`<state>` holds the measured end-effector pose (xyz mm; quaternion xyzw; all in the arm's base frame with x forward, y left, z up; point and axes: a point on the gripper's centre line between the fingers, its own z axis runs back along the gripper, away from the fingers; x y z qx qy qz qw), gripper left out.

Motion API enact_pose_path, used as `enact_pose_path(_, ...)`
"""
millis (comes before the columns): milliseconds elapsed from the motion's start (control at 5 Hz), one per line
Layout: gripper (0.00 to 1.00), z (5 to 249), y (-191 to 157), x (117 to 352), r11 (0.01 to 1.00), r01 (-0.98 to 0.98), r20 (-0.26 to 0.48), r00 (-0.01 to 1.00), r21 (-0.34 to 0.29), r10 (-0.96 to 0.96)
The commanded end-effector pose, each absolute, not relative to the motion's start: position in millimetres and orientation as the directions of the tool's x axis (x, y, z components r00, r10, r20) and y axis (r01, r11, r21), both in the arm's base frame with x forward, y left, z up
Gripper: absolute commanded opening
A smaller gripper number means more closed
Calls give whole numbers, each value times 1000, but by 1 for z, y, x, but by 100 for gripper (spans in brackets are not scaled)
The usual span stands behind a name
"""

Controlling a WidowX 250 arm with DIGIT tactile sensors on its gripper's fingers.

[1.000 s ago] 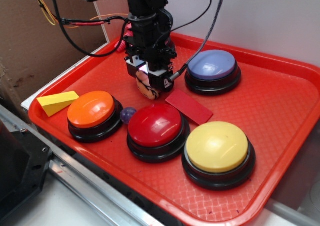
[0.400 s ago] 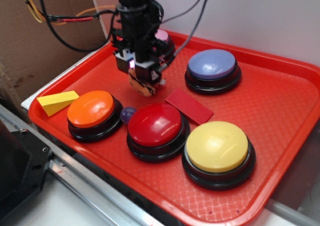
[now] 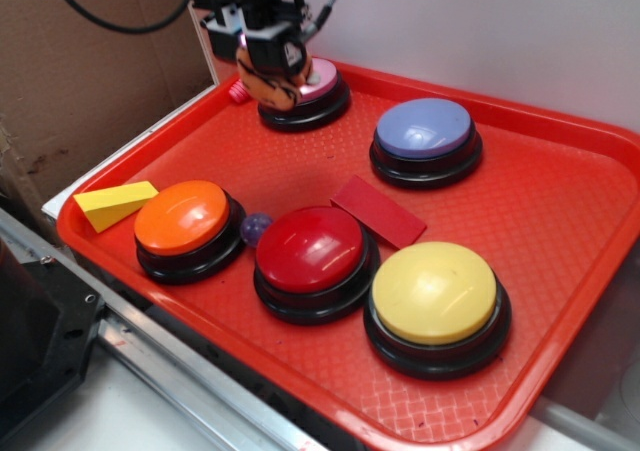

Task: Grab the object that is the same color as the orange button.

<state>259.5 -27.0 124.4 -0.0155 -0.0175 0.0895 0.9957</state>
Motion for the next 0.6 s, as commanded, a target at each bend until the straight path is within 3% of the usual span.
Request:
enact_pose_path(0, 0, 200, -30, 257, 975, -222, 159, 962, -22, 223)
enact_pose_path(200, 0, 208, -27, 250, 971, -235, 186, 953, -40, 239)
enact_pose_path(400, 0, 205, -25, 250, 964, -261, 144, 957, 49, 252)
